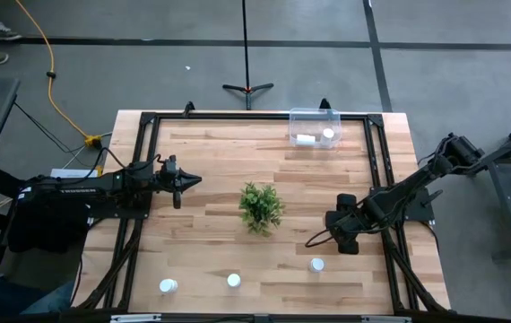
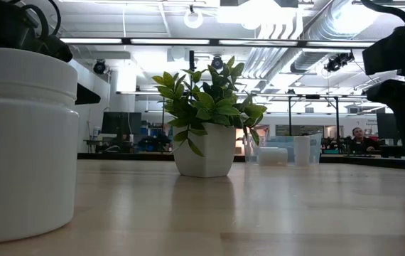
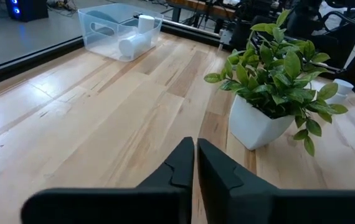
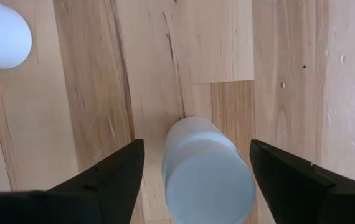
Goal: Pick and place pill bottles into a basket
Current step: Put the white pill bottle into the transparent bin
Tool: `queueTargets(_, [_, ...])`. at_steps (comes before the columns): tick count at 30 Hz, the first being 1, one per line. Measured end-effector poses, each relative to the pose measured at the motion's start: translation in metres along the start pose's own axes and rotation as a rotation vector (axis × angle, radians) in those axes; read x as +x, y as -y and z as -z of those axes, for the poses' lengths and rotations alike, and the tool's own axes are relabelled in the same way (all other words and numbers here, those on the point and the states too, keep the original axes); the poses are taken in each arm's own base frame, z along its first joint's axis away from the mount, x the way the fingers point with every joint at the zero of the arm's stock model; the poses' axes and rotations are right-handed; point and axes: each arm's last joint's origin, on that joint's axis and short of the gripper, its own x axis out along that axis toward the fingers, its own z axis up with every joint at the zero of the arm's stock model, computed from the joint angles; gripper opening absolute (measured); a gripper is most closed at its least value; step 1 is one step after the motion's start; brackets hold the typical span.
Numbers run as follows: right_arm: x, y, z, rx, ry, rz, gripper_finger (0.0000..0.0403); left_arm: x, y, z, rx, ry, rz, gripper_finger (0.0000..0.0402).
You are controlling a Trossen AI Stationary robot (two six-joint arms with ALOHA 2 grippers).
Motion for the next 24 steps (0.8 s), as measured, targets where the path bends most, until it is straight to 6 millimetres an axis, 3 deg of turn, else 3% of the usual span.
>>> queueTargets(5, [0.0000, 0.0000, 0.0000, 0.000, 0.000, 0.000, 0.0275, 0.0000, 0.0000, 0.0000, 0.000, 0.000, 0.000, 0.0022])
queueTargets(9, [0.0000, 0.0000, 0.0000, 0.000, 0.000, 0.000, 0.0275, 0.0000, 0.0000, 0.0000, 0.000, 0.000, 0.000, 0.0021])
queueTargets(17, [0.0000, 0.0002, -0.0001, 0.000, 0.002, 0.004, 0.0275, 0.0000, -0.0009, -0.0005, -0.010, 0.010, -0.032, 0.0096])
queueTargets(24, [0.0000, 0.0002, -0.0001, 0.008, 0.003, 0.004, 0.0275, 0.0000, -0.0009, -0.0007, -0.013, 0.012, -0.034, 0.0085])
